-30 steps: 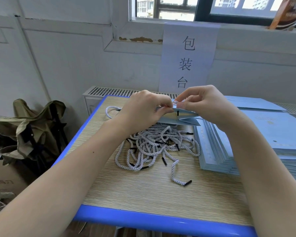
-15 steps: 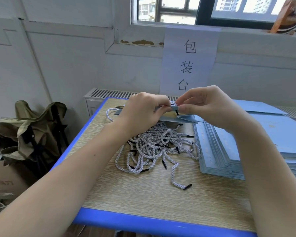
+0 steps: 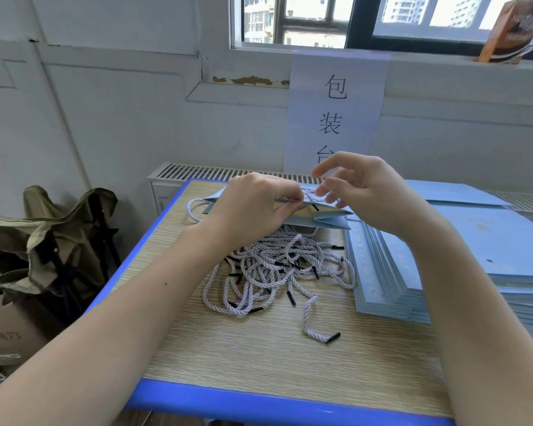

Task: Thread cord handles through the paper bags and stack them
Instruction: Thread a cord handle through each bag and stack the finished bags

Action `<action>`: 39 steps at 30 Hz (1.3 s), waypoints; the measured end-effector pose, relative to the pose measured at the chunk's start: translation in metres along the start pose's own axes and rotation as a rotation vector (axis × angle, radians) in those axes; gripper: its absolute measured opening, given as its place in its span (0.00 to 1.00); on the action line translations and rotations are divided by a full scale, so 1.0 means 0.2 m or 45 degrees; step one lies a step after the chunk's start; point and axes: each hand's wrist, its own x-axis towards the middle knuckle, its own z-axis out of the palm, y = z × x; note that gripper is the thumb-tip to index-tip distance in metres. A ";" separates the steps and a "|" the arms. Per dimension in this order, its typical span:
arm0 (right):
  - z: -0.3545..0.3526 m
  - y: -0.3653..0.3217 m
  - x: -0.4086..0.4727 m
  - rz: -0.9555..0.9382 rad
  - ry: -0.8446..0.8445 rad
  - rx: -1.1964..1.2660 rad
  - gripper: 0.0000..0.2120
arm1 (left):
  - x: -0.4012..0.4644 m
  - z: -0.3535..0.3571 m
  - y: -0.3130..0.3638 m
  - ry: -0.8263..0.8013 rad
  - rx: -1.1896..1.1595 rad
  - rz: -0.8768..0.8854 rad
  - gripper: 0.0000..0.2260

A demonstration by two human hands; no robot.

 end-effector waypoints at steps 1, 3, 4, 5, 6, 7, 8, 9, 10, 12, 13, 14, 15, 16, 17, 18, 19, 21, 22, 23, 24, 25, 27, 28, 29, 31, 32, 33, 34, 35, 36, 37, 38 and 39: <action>0.01 0.00 0.00 0.003 -0.014 -0.036 0.09 | 0.00 0.00 0.01 -0.003 0.008 0.017 0.07; 0.03 0.00 0.00 0.006 -0.055 -0.085 0.08 | 0.00 0.00 0.01 -0.022 0.003 0.034 0.06; 0.03 0.00 0.00 0.007 -0.073 -0.087 0.07 | 0.00 -0.01 0.01 -0.031 -0.005 0.036 0.06; 0.04 0.00 0.00 0.009 -0.092 -0.078 0.07 | 0.00 -0.01 0.01 -0.041 -0.012 0.040 0.06; 0.05 0.00 0.00 0.011 -0.107 -0.070 0.06 | 0.00 -0.01 0.01 -0.053 -0.017 0.045 0.06; 0.05 0.01 0.00 0.011 -0.117 -0.066 0.07 | 0.00 -0.01 0.02 -0.065 -0.018 0.052 0.06; 0.05 0.01 0.00 0.014 -0.123 -0.060 0.07 | 0.00 -0.01 0.02 -0.074 -0.019 0.058 0.06; 0.05 0.01 0.00 0.020 -0.128 -0.049 0.07 | 0.00 -0.01 0.03 -0.079 -0.018 0.059 0.06; 0.04 0.01 0.00 0.026 -0.133 -0.033 0.07 | 0.00 -0.01 0.03 -0.080 -0.017 0.055 0.06; 0.02 0.01 0.00 0.041 -0.131 0.005 0.08 | 0.00 -0.01 0.02 -0.077 -0.025 0.031 0.07; 0.01 0.01 0.00 0.053 -0.124 0.012 0.07 | 0.00 -0.01 0.02 -0.077 -0.034 0.019 0.08; 0.01 0.02 0.00 0.065 -0.118 0.009 0.07 | 0.00 -0.01 0.02 -0.076 -0.041 0.013 0.08; 0.00 0.02 0.00 0.071 -0.115 -0.008 0.06 | 0.00 -0.01 0.01 -0.071 -0.045 0.010 0.08; 0.00 0.02 0.00 0.073 -0.117 -0.036 0.05 | 0.00 0.00 0.01 -0.062 -0.048 0.009 0.08; 0.00 0.03 0.00 0.071 -0.125 -0.066 0.05 | 0.00 0.00 0.01 -0.051 -0.051 0.006 0.08; -0.01 0.02 0.00 0.065 -0.139 -0.087 0.05 | 0.00 0.00 0.00 -0.041 -0.056 0.003 0.08; -0.01 0.02 -0.01 0.062 -0.157 -0.095 0.06 | 0.00 0.01 0.00 -0.031 -0.060 0.000 0.08; -0.03 0.02 -0.01 0.066 -0.198 -0.082 0.07 | 0.00 0.01 -0.01 -0.007 -0.062 -0.005 0.09; -0.03 0.02 -0.02 0.066 -0.212 -0.077 0.07 | 0.00 0.02 -0.01 0.008 -0.066 -0.009 0.09; -0.03 0.02 -0.02 0.059 -0.217 -0.077 0.06 | 0.00 0.02 -0.02 0.022 -0.072 -0.012 0.09; -0.03 0.02 -0.02 0.045 -0.213 -0.076 0.05 | 0.00 0.02 -0.02 0.038 -0.075 -0.012 0.09; -0.03 0.02 -0.02 0.030 -0.200 -0.072 0.05 | 0.00 0.02 -0.02 0.055 -0.072 -0.009 0.09; -0.02 0.03 -0.01 -0.001 -0.154 -0.057 0.05 | 0.00 0.02 -0.03 0.093 -0.054 -0.002 0.09; -0.02 0.03 -0.01 -0.016 -0.134 -0.047 0.05 | 0.00 0.02 -0.02 0.112 -0.045 0.006 0.08; -0.02 0.03 -0.01 -0.026 -0.115 -0.037 0.05 | 0.01 0.02 -0.02 0.134 -0.025 0.027 0.08; -0.02 0.04 0.00 -0.037 -0.082 -0.035 0.04 | 0.02 0.01 0.00 0.191 0.054 0.105 0.06; -0.01 0.04 0.00 -0.042 -0.067 -0.044 0.04 | 0.02 0.01 0.01 0.213 0.095 0.148 0.05; -0.01 0.04 0.00 -0.047 -0.050 -0.052 0.04 | 0.02 0.01 0.01 0.222 0.123 0.180 0.05; -0.01 0.04 0.00 -0.054 -0.029 -0.056 0.04 | 0.02 0.01 0.02 0.216 0.131 0.196 0.05; -0.01 0.05 0.01 -0.063 -0.008 -0.059 0.05 | 0.01 0.01 0.02 0.197 0.116 0.189 0.04; -0.01 0.05 0.01 -0.070 0.010 -0.057 0.05 | 0.01 0.02 0.02 0.170 0.083 0.165 0.04; -0.01 0.05 0.01 -0.074 0.024 -0.053 0.05 | 0.00 0.03 0.02 0.141 0.047 0.134 0.04; -0.01 0.05 0.01 -0.077 0.032 -0.045 0.05 | 0.00 0.04 0.02 0.113 0.018 0.104 0.04; -0.01 0.05 0.01 -0.080 0.034 -0.037 0.05 | -0.01 0.05 0.02 0.087 -0.005 0.077 0.04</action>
